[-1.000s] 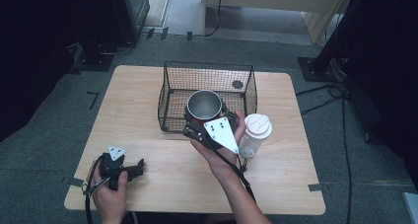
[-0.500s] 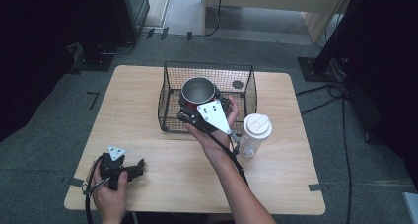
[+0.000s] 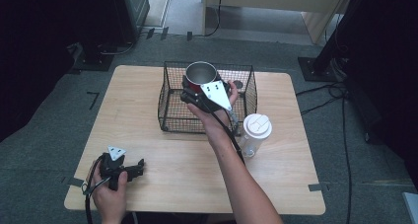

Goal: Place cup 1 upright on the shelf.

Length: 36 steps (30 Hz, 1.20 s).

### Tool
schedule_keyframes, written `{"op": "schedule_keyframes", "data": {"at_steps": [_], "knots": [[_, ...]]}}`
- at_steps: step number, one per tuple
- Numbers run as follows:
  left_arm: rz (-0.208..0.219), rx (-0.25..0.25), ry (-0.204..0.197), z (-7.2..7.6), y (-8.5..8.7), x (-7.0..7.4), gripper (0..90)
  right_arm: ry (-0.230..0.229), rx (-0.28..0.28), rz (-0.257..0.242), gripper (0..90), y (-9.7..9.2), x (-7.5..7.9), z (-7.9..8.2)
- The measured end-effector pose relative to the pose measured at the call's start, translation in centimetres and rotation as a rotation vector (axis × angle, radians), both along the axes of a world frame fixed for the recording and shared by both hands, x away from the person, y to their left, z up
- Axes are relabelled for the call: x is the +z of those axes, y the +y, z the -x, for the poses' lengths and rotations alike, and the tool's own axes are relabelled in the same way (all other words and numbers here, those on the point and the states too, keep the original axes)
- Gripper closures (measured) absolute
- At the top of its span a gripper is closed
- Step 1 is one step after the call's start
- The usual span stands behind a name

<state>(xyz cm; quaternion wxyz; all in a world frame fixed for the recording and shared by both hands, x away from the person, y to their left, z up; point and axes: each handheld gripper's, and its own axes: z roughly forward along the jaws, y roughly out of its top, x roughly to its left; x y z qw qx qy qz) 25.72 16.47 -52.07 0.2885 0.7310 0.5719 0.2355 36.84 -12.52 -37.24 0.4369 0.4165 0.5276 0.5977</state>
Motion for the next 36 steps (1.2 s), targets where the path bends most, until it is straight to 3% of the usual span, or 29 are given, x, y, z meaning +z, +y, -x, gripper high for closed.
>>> {"op": "schedule_keyframes", "data": {"at_steps": [20,23,36], "knots": [[0.0,-0.001,0.002,0.0,0.0,0.0,0.0,0.043,0.013,0.017,7.1,1.1,-1.9,-6.8],[0.0,-0.001,0.002,0.0,0.0,0.0,0.0,0.071,0.01,-0.003,7.1,0.9,-2.3,-7.6],[-0.001,-0.002,0.002,0.0,0.0,0.0,0.0,0.177,-0.002,0.015,7.0,0.3,-5.1,-10.5]]}}
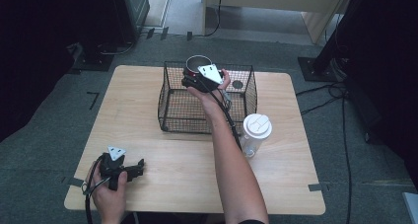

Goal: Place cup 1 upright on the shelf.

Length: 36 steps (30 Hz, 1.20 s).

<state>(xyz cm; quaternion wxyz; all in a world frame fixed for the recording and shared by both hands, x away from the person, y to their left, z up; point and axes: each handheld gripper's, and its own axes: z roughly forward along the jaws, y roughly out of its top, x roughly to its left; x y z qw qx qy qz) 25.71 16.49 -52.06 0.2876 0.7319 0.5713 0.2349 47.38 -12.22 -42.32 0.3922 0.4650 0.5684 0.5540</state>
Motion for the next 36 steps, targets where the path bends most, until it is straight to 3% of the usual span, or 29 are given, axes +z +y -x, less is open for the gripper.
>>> {"op": "schedule_keyframes", "data": {"at_steps": [3,7,22,31,36], "knots": [[-0.001,0.0,0.001,0.0,0.0,0.0,0.0,0.024,-0.006,-0.009,7.0,-0.1,-0.6,-0.5],[-0.001,-0.001,0.002,0.0,0.0,0.0,0.0,0.067,0.012,0.019,7.0,0.0,-1.6,-1.1],[-0.001,0.0,0.001,0.0,0.0,0.0,0.0,0.194,0.07,0.051,6.9,0.7,-3.1,-1.8],[-0.001,0.0,0.001,0.0,0.0,0.0,0.0,0.219,0.129,0.114,6.6,1.3,-3.2,-1.7],[-0.002,0.0,0.001,0.0,0.0,0.0,0.0,0.228,0.153,0.116,6.5,1.5,-3.3,-1.7]]}}
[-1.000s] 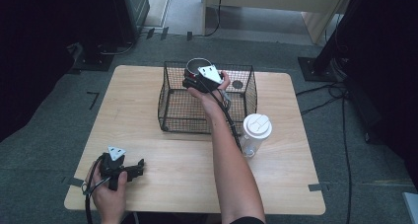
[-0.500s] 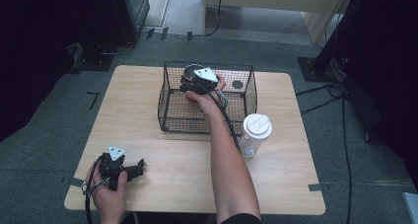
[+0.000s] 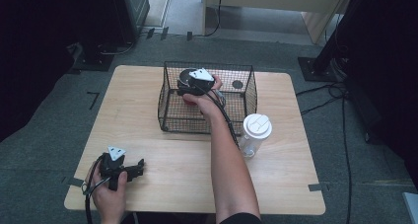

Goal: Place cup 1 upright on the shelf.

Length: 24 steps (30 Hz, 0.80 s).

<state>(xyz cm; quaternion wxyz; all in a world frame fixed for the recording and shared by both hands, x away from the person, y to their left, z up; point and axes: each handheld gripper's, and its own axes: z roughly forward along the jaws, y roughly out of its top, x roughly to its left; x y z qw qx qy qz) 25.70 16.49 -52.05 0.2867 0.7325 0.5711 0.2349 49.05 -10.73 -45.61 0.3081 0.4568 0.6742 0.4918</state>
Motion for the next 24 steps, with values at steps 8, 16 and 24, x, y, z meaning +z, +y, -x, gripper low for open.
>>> {"op": "schedule_keyframes", "data": {"at_steps": [8,16,24], "knots": [[0.001,0.0,-0.001,0.0,0.0,0.0,0.0,-0.007,0.001,-0.006,5.4,0.1,0.1,0.1],[0.001,0.0,-0.001,0.0,0.0,0.0,0.0,-0.029,0.009,0.0,0.0,-0.1,0.6,0.3],[0.001,0.0,0.0,0.0,0.0,0.0,0.0,-0.06,0.015,-0.021,0.0,-0.7,1.5,0.5]]}}
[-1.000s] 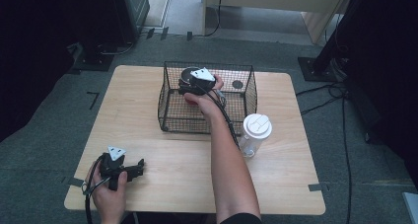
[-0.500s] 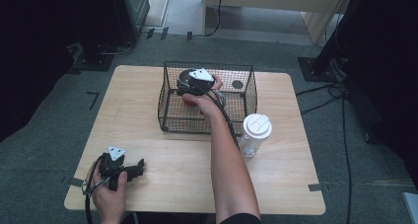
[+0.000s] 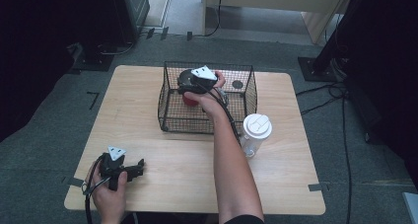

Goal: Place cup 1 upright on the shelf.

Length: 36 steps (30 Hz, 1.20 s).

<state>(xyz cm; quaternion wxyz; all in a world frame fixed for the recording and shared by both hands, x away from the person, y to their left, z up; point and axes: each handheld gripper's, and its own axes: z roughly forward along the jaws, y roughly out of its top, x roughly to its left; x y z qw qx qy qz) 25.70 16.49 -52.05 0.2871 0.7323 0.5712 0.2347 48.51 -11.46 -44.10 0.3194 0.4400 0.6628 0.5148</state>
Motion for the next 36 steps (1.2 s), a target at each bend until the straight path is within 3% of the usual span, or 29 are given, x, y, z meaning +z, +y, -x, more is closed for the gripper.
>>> {"op": "schedule_keyframes", "data": {"at_steps": [20,32,36], "knots": [[0.0,0.0,-0.001,0.0,0.0,0.0,0.0,-0.083,0.011,-0.045,0.0,-0.7,3.2,1.3],[0.001,0.0,0.0,0.0,0.0,0.0,0.0,-0.18,-0.01,-0.11,0.0,-0.4,5.6,4.1],[0.006,0.005,-0.003,0.0,-0.1,0.0,0.0,-0.189,-0.021,-0.111,0.0,-0.2,6.3,5.4]]}}
